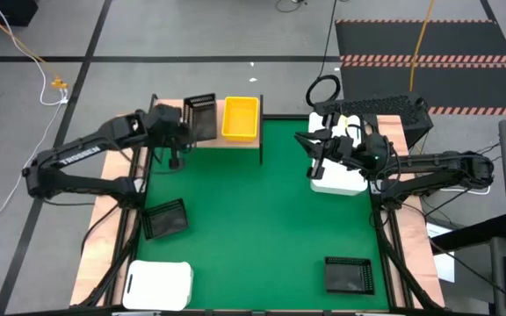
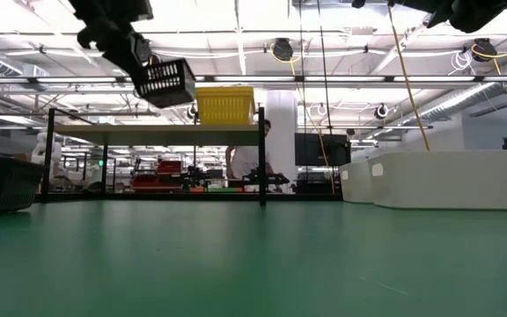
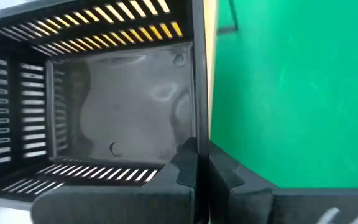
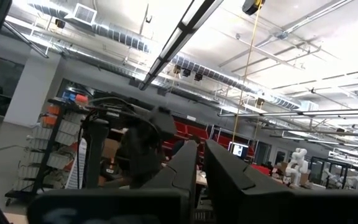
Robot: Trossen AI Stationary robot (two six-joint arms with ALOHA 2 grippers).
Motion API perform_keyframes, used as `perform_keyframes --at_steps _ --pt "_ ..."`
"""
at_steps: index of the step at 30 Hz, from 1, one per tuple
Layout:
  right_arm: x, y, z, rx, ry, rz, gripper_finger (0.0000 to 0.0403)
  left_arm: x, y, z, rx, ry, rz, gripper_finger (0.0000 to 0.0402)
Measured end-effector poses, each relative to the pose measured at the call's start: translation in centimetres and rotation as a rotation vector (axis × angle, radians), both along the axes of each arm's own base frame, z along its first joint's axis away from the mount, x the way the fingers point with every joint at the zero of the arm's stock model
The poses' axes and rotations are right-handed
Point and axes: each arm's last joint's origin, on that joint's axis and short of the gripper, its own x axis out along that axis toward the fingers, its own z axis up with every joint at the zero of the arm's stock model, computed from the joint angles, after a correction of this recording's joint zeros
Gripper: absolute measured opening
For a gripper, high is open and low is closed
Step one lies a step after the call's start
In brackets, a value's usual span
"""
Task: Stack baskets on shelf by color
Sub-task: Put the middle black bin on the shelf
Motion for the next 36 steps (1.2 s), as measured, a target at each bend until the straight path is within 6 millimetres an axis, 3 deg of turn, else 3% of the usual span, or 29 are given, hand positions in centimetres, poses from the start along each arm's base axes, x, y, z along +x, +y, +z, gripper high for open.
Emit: perform_keyframes --at_steps 10,25,36 --pt "0.0 0.0 0.0 0.000 0.001 0.000 0.0024 0.9 3.3 -2.6 -0.075 0.150 0.062 0.0005" --pt "0.1 0.0 -0.1 0.002 0.015 0.000 0.0024 1.2 3.3 -2.8 -0.097 0.145 0.045 0.0009" --pt "0.0 0.0 -0.1 -0.007 0.010 -0.006 0.0024 1.3 3.4 -2.7 -0.082 0.128 0.060 0.0139"
